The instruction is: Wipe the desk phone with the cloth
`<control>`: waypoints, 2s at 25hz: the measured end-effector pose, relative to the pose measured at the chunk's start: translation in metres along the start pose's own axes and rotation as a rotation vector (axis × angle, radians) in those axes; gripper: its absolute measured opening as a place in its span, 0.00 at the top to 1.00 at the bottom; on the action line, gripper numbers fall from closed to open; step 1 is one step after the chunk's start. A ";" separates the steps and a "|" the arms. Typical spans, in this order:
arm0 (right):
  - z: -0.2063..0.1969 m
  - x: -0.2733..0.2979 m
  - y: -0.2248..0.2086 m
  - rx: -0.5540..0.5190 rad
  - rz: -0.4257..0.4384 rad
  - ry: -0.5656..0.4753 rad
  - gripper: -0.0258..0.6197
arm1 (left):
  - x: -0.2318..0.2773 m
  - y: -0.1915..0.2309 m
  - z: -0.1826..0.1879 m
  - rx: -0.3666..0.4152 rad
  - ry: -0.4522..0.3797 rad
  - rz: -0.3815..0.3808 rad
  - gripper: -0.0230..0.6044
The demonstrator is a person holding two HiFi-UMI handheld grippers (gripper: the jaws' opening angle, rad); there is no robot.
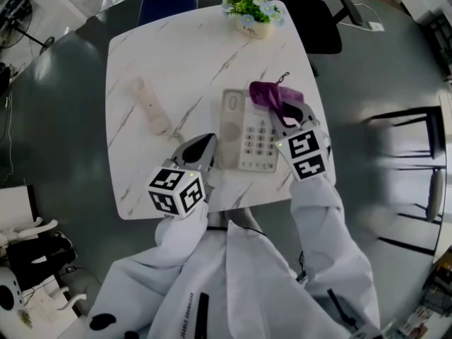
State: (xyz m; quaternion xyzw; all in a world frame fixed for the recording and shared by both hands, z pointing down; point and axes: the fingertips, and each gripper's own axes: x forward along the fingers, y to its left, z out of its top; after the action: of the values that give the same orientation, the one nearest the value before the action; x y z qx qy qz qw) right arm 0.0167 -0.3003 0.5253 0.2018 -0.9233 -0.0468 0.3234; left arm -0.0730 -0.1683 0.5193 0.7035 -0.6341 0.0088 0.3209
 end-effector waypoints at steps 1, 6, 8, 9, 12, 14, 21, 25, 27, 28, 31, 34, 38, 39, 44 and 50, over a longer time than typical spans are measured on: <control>-0.001 0.000 0.001 -0.001 0.003 0.004 0.90 | -0.001 -0.002 -0.001 0.000 -0.003 0.001 0.97; -0.003 0.000 0.003 -0.029 0.022 0.024 0.90 | -0.005 -0.003 -0.003 -0.003 -0.016 0.011 0.97; -0.004 0.001 0.004 -0.034 0.033 0.038 0.90 | -0.006 -0.004 -0.005 -0.007 -0.016 0.012 0.97; -0.005 0.000 0.005 -0.037 0.037 0.046 0.90 | -0.006 -0.005 -0.007 -0.006 -0.014 0.011 0.97; -0.006 -0.002 0.007 -0.046 0.040 0.059 0.90 | -0.008 -0.010 -0.010 -0.002 -0.008 0.003 0.97; -0.006 -0.002 0.009 -0.052 0.039 0.067 0.90 | -0.009 -0.010 -0.013 -0.003 -0.004 0.000 0.97; -0.013 -0.009 0.022 -0.061 0.069 0.114 0.90 | -0.011 -0.014 -0.020 0.003 0.015 -0.023 0.97; -0.019 -0.013 0.030 -0.067 0.079 0.148 0.90 | -0.017 -0.012 -0.022 0.007 0.018 -0.027 0.97; -0.021 -0.015 0.034 -0.062 0.077 0.156 0.90 | -0.021 -0.012 -0.022 0.010 0.018 -0.030 0.97; -0.022 -0.016 0.036 -0.060 0.076 0.159 0.90 | -0.022 -0.012 -0.022 0.011 0.018 -0.033 0.97; -0.026 -0.019 0.041 -0.053 0.077 0.166 0.90 | -0.025 -0.014 -0.023 0.014 0.020 -0.043 0.97; -0.029 -0.022 0.045 -0.046 0.080 0.174 0.90 | -0.026 -0.016 -0.025 0.014 0.024 -0.052 0.97; -0.032 -0.025 0.050 -0.041 0.084 0.180 0.90 | -0.027 -0.017 -0.028 0.017 0.028 -0.060 0.97; -0.033 -0.027 0.051 -0.039 0.085 0.182 0.90 | -0.028 -0.018 -0.029 0.018 0.029 -0.061 0.97; -0.034 -0.033 0.057 -0.028 0.092 0.193 0.90 | -0.031 -0.021 -0.031 0.023 0.037 -0.070 0.97; -0.039 -0.038 0.064 -0.019 0.103 0.201 0.90 | -0.034 -0.023 -0.035 0.029 0.044 -0.080 0.97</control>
State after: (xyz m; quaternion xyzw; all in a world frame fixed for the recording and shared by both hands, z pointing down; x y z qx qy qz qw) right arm 0.0454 -0.2249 0.5478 0.1546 -0.8948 -0.0182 0.4184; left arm -0.0452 -0.1225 0.5226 0.7326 -0.5979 0.0208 0.3246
